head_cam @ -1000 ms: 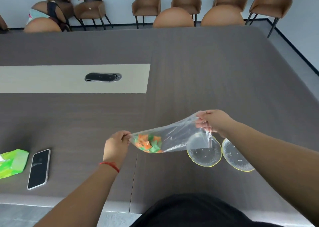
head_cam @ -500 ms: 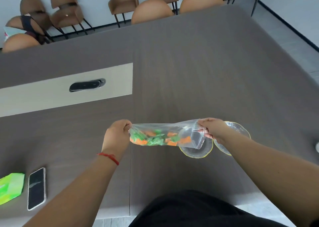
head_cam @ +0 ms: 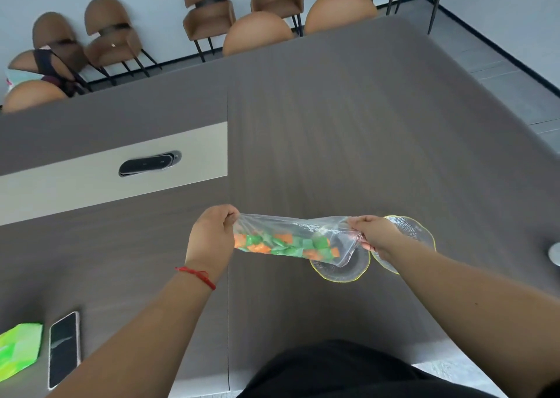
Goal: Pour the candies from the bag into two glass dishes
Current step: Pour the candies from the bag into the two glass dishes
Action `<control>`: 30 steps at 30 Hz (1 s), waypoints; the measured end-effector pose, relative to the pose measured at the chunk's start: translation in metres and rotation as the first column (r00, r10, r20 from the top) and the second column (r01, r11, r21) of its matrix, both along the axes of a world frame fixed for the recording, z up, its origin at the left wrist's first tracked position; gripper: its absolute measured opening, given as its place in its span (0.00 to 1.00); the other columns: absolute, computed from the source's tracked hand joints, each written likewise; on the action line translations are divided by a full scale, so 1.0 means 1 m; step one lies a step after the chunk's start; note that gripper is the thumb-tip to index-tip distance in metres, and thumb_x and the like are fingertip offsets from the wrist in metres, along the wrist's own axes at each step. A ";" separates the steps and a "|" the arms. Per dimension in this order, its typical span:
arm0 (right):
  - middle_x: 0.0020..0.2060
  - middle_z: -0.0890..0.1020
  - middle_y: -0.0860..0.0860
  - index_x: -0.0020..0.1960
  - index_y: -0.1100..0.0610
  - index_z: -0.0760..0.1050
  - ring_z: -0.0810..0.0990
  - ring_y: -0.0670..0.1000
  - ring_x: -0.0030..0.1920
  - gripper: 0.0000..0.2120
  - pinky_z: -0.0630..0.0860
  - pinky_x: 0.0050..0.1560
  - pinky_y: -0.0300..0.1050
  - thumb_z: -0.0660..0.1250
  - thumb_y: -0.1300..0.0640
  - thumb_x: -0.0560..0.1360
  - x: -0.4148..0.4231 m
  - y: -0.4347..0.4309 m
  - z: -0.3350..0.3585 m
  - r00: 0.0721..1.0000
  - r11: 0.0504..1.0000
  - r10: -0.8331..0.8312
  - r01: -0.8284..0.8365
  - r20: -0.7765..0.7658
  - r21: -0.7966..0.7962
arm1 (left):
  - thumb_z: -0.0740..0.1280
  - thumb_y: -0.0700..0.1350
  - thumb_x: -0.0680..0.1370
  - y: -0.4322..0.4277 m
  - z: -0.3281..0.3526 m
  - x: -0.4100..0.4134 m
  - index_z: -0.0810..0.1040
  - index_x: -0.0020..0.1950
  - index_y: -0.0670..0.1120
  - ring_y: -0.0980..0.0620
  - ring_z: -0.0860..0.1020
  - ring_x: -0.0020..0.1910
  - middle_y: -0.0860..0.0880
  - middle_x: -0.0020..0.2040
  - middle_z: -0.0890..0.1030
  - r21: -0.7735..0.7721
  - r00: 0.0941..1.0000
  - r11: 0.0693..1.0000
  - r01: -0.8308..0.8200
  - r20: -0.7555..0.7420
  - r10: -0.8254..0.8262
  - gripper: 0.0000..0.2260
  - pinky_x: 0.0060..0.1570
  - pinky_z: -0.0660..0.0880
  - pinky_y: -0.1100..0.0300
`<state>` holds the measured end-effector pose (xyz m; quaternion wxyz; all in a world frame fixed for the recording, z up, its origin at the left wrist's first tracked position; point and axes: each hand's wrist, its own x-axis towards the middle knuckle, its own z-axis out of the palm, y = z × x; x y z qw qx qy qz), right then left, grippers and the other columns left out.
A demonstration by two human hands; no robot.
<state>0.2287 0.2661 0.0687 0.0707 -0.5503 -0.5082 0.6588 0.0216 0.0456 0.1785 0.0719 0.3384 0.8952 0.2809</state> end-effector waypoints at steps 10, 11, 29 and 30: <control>0.40 0.81 0.51 0.41 0.54 0.78 0.75 0.48 0.37 0.05 0.69 0.33 0.39 0.69 0.56 0.75 -0.002 0.008 -0.008 0.999 0.999 -0.024 0.024 -0.027 -0.025 | 0.61 0.39 0.79 0.004 0.003 0.005 0.79 0.44 0.44 0.49 0.75 0.42 0.49 0.40 0.77 0.004 1.000 1.000 -0.003 -0.015 0.003 0.08 0.42 0.67 0.59; 0.41 0.81 0.51 0.42 0.54 0.78 0.76 0.49 0.38 0.04 0.69 0.32 0.39 0.69 0.57 0.76 -0.002 0.009 -0.009 0.999 0.999 -0.025 0.024 -0.028 -0.024 | 0.61 0.39 0.79 0.005 0.005 0.007 0.79 0.45 0.44 0.49 0.75 0.42 0.50 0.40 0.77 0.012 1.000 1.000 0.003 -0.026 -0.003 0.08 0.43 0.67 0.59; 0.38 0.83 0.50 0.44 0.55 0.77 0.78 0.46 0.36 0.05 0.72 0.36 0.41 0.68 0.54 0.76 -0.001 0.013 -0.010 1.000 0.998 0.008 -0.008 0.000 -0.061 | 0.61 0.38 0.79 0.014 0.020 0.016 0.81 0.48 0.44 0.53 0.73 0.45 0.52 0.44 0.78 0.077 0.997 0.997 -0.032 -0.069 0.037 0.08 0.40 0.65 0.71; 0.37 0.84 0.49 0.44 0.55 0.77 0.79 0.45 0.35 0.05 0.72 0.36 0.41 0.68 0.53 0.76 -0.001 0.013 -0.009 1.000 0.998 0.014 -0.014 -0.001 -0.067 | 0.61 0.38 0.79 0.013 0.019 0.016 0.81 0.48 0.44 0.53 0.74 0.46 0.51 0.44 0.78 0.079 0.996 0.996 -0.032 -0.077 0.038 0.08 0.41 0.65 0.69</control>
